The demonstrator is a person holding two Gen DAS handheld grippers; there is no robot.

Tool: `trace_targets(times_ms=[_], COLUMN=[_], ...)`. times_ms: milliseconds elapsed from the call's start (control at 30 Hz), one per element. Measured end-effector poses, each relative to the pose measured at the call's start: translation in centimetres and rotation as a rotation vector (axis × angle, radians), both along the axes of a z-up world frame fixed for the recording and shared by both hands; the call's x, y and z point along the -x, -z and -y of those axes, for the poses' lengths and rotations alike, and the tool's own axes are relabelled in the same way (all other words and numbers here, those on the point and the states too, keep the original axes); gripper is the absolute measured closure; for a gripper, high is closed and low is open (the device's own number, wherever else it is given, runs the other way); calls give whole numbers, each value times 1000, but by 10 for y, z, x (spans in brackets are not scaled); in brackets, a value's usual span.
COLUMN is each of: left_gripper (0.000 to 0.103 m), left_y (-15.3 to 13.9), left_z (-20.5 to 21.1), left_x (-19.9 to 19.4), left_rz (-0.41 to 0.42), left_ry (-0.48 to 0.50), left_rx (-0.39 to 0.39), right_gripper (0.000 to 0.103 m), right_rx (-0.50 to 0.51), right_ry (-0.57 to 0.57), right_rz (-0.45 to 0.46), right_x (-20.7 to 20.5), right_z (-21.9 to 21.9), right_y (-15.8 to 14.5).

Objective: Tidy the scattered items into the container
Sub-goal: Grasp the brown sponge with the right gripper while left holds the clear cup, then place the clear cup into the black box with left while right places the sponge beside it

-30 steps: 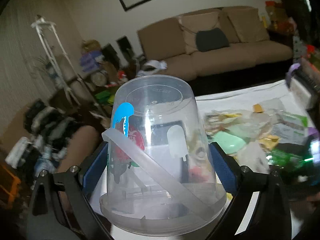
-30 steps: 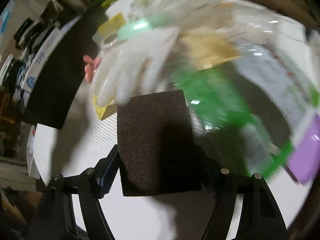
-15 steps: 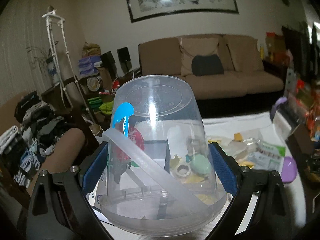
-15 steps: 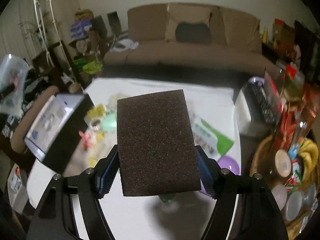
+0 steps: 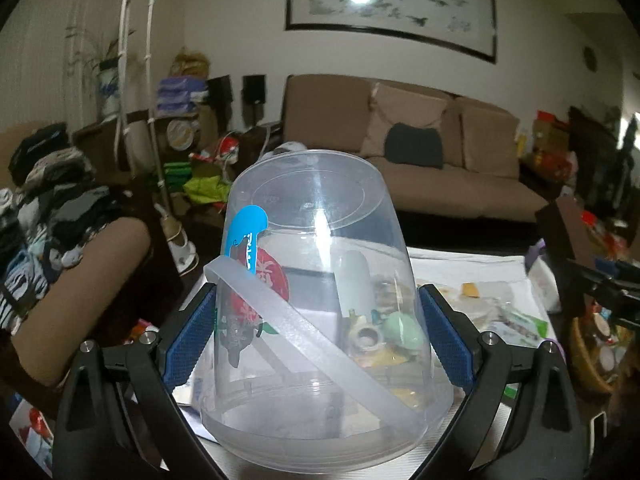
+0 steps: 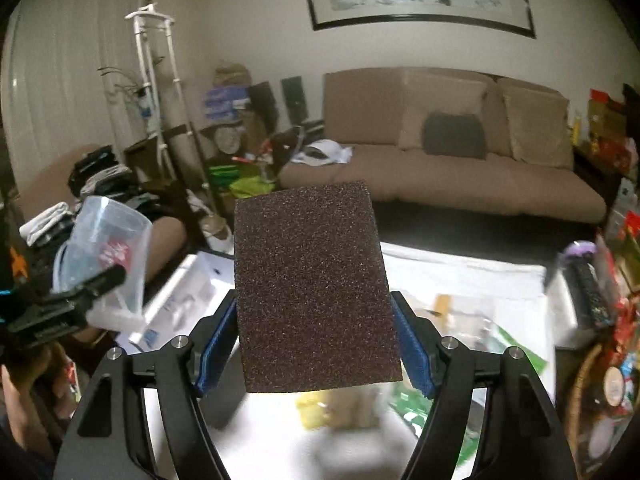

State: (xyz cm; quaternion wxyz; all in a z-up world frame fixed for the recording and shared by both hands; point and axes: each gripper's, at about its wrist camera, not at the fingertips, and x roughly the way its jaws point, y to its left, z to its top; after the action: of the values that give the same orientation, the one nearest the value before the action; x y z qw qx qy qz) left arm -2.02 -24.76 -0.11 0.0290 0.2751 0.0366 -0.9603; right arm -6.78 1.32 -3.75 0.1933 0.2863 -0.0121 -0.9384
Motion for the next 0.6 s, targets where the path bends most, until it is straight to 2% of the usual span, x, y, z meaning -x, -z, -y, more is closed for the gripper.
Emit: trace_targets(times_ms=[100, 167, 267, 300, 400, 433, 533, 600], left_gripper=[6, 7, 6, 6, 6, 6, 7, 7], left_y=[8, 12, 22, 28, 60, 73, 104, 121], left_z=[25, 42, 64, 73, 103, 108, 109, 104], left_x=[5, 7, 13, 17, 39, 46, 68, 83], left_rz=[17, 24, 34, 40, 76, 102, 198, 260], left_ry=[5, -26, -30, -9, 148, 150, 130, 133], left_rx=[-14, -22, -82, -127, -427, -470, -462, -412], right_gripper=[29, 29, 29, 29, 29, 29, 29, 29], right_rx=[21, 35, 6, -1, -17, -32, -55, -56], right_ry=[-41, -80, -116, -129, -160, -163, -162, -166], right_rz=[11, 27, 43, 55, 92, 102, 133, 165], right_x=[13, 23, 35, 40, 49, 51, 57, 63], right_z=[30, 51, 87, 98, 120, 124, 126, 125], right_y=[4, 10, 19, 25, 43, 50, 70, 86])
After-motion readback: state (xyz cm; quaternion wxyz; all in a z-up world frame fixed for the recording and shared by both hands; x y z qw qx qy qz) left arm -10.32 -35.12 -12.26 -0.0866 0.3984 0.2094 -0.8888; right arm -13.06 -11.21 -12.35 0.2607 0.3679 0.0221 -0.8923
